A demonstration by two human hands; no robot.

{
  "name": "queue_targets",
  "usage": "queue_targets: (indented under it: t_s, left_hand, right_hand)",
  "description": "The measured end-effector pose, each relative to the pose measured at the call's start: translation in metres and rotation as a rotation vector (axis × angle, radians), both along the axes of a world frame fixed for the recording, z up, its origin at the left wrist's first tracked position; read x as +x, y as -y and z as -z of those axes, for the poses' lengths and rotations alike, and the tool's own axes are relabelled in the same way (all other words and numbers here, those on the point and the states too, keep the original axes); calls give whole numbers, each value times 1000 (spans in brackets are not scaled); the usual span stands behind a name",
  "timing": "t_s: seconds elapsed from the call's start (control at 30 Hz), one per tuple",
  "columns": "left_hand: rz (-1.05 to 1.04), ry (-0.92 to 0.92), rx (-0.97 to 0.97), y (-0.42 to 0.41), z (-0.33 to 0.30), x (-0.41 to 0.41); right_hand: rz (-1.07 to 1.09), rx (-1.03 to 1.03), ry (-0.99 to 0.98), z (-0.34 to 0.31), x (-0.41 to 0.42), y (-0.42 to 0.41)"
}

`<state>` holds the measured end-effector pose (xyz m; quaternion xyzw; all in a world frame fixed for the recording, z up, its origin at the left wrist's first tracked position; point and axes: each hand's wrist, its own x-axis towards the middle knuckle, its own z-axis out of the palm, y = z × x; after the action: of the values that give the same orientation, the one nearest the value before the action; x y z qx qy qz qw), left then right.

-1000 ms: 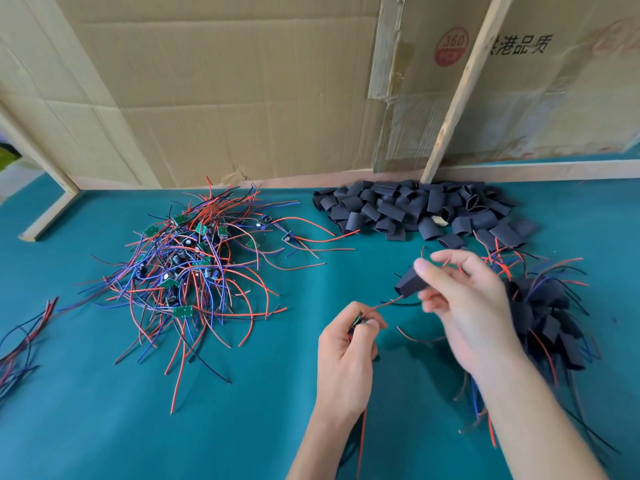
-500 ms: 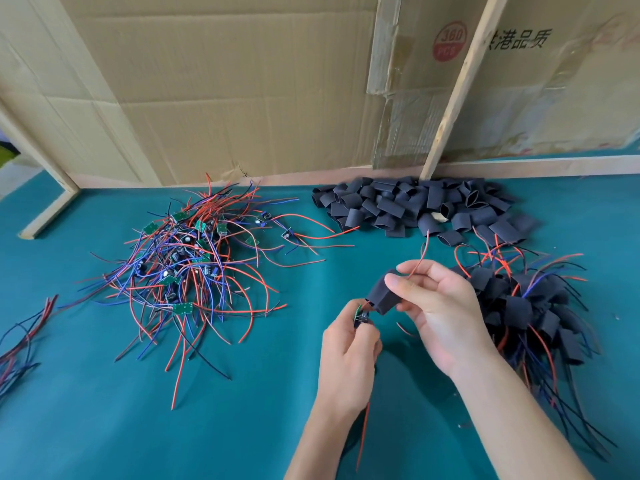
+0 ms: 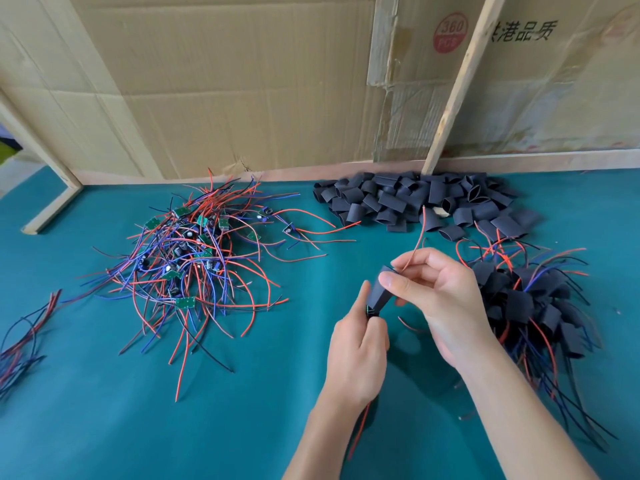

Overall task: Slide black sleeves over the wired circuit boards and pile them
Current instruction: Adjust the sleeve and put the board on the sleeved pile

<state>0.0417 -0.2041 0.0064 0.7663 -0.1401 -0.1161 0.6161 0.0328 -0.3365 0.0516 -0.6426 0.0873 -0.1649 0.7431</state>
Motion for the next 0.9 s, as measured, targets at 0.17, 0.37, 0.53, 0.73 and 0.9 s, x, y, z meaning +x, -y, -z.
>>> queue_targets:
  t_s: [0.17, 0.37, 0.53, 0.73, 0.9]
  left_hand:
    - [30, -28, 57, 1, -3, 1]
    - [41, -68, 79, 1, -10, 1]
    - [53, -47, -83, -5, -13, -3]
    - [30, -44, -28, -3, -5, 0]
    - [63, -47, -62, -1, -11, -1]
  right_hand:
    - [-23, -17, 41, -2, -1, 4]
    - [14, -49, 48, -1, -1, 7]
    - [71, -48, 16, 3, 1, 8]
    - [54, -25, -7, 5, 2, 9]
    - [13, 73, -13, 6, 3, 13]
